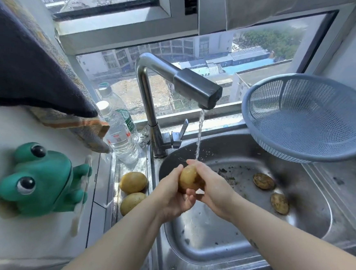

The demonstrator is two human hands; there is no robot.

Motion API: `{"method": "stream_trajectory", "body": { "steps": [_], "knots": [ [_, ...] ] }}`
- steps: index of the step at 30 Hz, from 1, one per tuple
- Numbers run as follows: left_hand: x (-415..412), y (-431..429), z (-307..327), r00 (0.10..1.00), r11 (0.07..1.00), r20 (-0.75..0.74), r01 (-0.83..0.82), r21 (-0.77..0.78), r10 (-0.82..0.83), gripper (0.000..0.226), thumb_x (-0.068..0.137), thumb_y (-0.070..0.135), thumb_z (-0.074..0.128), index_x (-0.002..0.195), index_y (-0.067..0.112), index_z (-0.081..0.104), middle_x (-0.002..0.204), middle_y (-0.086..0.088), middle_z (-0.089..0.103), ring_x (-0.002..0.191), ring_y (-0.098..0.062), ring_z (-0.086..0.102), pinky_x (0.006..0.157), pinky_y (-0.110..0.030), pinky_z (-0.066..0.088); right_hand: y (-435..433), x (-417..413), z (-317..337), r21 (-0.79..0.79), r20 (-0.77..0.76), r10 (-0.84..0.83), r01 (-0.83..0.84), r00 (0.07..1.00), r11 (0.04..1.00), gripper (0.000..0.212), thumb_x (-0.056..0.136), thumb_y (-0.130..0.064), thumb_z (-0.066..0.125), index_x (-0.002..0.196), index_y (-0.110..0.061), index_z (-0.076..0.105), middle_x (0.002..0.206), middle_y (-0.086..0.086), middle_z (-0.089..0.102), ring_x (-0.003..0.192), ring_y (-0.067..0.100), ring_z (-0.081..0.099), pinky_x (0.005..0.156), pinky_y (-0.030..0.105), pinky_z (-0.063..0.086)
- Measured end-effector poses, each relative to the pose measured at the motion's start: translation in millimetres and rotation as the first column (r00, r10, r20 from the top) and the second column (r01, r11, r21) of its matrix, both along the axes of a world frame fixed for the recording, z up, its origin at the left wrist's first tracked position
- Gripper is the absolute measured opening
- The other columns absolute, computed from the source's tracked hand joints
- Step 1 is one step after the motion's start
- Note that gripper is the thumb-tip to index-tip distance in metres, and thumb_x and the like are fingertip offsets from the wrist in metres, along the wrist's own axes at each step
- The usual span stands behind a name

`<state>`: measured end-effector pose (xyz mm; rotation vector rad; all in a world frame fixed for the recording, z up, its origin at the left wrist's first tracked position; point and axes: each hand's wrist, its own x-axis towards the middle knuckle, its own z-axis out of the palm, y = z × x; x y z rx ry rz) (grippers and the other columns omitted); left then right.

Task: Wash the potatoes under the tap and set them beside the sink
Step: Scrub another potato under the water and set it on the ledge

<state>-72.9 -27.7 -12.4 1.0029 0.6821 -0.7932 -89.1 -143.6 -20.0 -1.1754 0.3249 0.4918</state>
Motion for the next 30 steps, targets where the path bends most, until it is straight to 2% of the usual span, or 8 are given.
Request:
{"method": "stream_trajectory", "body": {
  "steps": [4,10,13,16,21,24,27,30],
  "knots": [
    [1.7,-4.4,-0.1,0.995,0.997,-0.073,0.066,0.031,-0.063,0.054,0.095,0.057,0.040,0.091,0.006,0.059,0.053,-0.004,0.049,0.034,-0.008,0.043,0.033,-0.016,0.043,0.2,-3.1,-3.7,-0.348,0.206,0.153,-0.074,0.966,0.935,0.038,0.094,-0.030,0.056,0.129,-0.025,0.042,0.098,-0.002,0.061,0.073,0.007,0.060,0.086,0.026,0.052],
    [-0.6,-10.2,4.1,0.994,0.986,-0.003,0.110,0.121,-0.111,0.071,0.091,0.069,0.030,0.097,0.005,0.061,0.050,-0.006,0.048,0.040,-0.012,0.049,0.038,-0.018,0.046,9.4,2.7,2.1,-0.460,0.222,0.045,0.064,0.974,0.886,0.035,0.096,-0.046,0.043,0.112,-0.016,0.051,0.098,0.006,0.064,0.080,0.017,0.061,0.064,0.019,0.050],
    [-6.6,-12.7,5.5,0.996,0.994,0.079,0.029,0.105,-0.037,0.060,0.092,0.064,0.037,0.093,0.008,0.059,0.075,-0.012,0.058,0.064,-0.017,0.060,0.052,-0.024,0.053,16.0,11.0,-4.5,-0.422,0.145,-0.064,0.121,0.987,0.898,0.041,0.099,-0.048,0.032,0.101,-0.017,0.058,0.101,0.008,0.065,0.094,0.021,0.062,0.084,0.032,0.052],
    [-13.6,-16.3,3.3,0.985,0.992,0.166,0.024,0.123,-0.044,0.044,0.095,0.052,0.045,0.094,0.010,0.057,0.086,-0.011,0.048,0.077,-0.018,0.052,0.057,-0.022,0.051,20.1,15.9,-12.3,-0.284,-0.032,-0.203,0.185,0.979,0.941,0.044,0.101,-0.042,0.030,0.104,-0.015,0.065,0.110,0.009,0.067,0.105,0.026,0.061,0.100,0.044,0.046],
    [-12.0,-7.1,2.8,0.984,0.992,0.171,0.028,0.120,-0.048,0.044,0.095,0.048,0.049,0.099,0.008,0.066,0.063,-0.007,0.061,0.055,-0.014,0.052,0.050,-0.021,0.048,13.3,14.1,-16.8,-0.117,-0.140,-0.248,0.232,0.959,0.966,0.040,0.102,-0.034,0.037,0.106,-0.007,0.067,0.103,0.013,0.070,0.097,0.022,0.066,0.093,0.040,0.051],
    [-8.7,0.6,6.6,0.988,0.992,0.113,0.093,0.090,-0.103,0.050,0.092,0.054,0.050,0.107,0.009,0.064,0.068,-0.011,0.063,0.053,-0.016,0.052,0.048,-0.021,0.050,8.1,5.5,-14.0,0.023,-0.047,-0.163,0.164,0.986,0.986,0.034,0.101,-0.032,0.041,0.109,-0.009,0.064,0.095,0.005,0.069,0.080,0.013,0.066,0.067,0.026,0.053],
    [-8.6,-0.7,6.0,0.982,0.985,0.110,0.143,0.096,-0.153,0.054,0.093,0.057,0.047,0.117,0.010,0.062,0.064,-0.009,0.059,0.051,-0.015,0.051,0.045,-0.020,0.050,10.2,-0.5,-13.6,-0.065,0.026,-0.079,0.081,0.997,0.995,0.026,0.095,-0.033,0.052,0.114,-0.015,0.056,0.101,0.007,0.065,0.085,0.015,0.064,0.058,0.021,0.049],
    [-10.0,-6.5,5.5,0.974,0.979,0.144,0.160,0.123,-0.177,0.053,0.094,0.056,0.044,0.108,0.009,0.062,0.055,-0.005,0.054,0.050,-0.014,0.047,0.046,-0.020,0.046,14.6,3.2,-13.2,-0.197,0.015,-0.123,0.124,0.992,0.972,0.027,0.094,-0.041,0.050,0.110,-0.020,0.055,0.106,0.011,0.064,0.093,0.022,0.064,0.069,0.032,0.053]
  ]
}}
